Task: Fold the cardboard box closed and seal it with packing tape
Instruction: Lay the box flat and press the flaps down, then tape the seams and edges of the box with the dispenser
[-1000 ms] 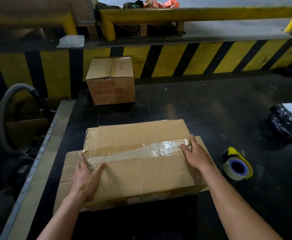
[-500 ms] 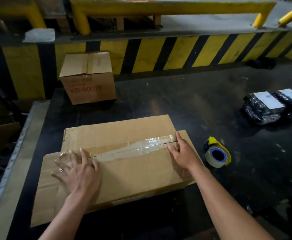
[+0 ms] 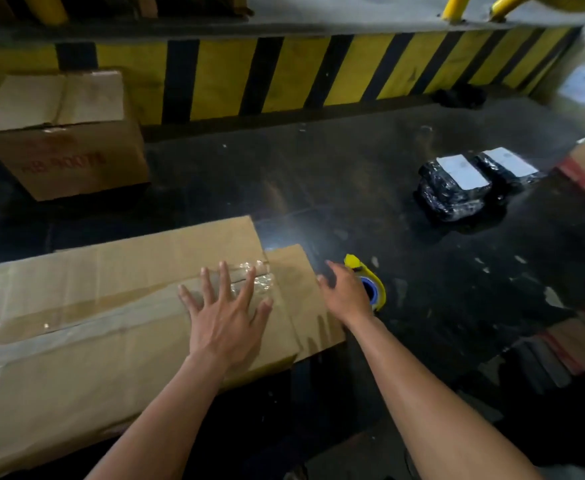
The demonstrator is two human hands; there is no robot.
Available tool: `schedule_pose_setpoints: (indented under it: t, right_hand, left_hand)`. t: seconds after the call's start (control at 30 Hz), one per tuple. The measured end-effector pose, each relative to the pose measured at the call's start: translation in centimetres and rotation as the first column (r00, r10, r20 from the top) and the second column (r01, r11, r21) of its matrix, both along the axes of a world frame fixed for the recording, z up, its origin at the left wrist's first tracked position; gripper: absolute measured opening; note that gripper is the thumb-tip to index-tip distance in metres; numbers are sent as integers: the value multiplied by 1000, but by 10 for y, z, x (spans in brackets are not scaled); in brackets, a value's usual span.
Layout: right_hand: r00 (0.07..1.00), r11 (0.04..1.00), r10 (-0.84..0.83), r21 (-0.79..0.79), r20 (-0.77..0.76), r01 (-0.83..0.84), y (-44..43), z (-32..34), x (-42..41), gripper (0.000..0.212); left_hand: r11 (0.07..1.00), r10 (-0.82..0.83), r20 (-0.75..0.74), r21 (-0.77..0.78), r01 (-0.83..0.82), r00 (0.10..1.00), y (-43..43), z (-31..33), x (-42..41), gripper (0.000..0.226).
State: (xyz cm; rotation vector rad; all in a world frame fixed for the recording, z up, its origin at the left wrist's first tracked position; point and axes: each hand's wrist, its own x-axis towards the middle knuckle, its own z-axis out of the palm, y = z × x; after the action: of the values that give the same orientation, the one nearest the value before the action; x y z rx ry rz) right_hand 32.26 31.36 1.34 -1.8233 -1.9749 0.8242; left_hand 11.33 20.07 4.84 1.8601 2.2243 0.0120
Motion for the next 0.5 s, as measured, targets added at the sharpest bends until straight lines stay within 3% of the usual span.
schedule_pose_setpoints:
  t: [0.1,0.17,0.33,0.5]
  right_hand:
    - [963,993,-114,64,242,102,17,-26,44,51]
    - [928,990,-133,0,348,141,25,-43,66,63]
    - [947,963,-213,-111,243,245,33,-67,84,65]
    - [938,933,-311,-141,154,332,38,-68,85,41]
  left_hand:
    - [1000,29,-16,13,-28,999,0,-6,0,71]
    - [999,43,-18,15,-43,999,1,-7,1,71]
    - [997,72,-40,6,-72,997,2,-5,4,70]
    - [997,77,-35,1,-77,996,1,-5,4,71]
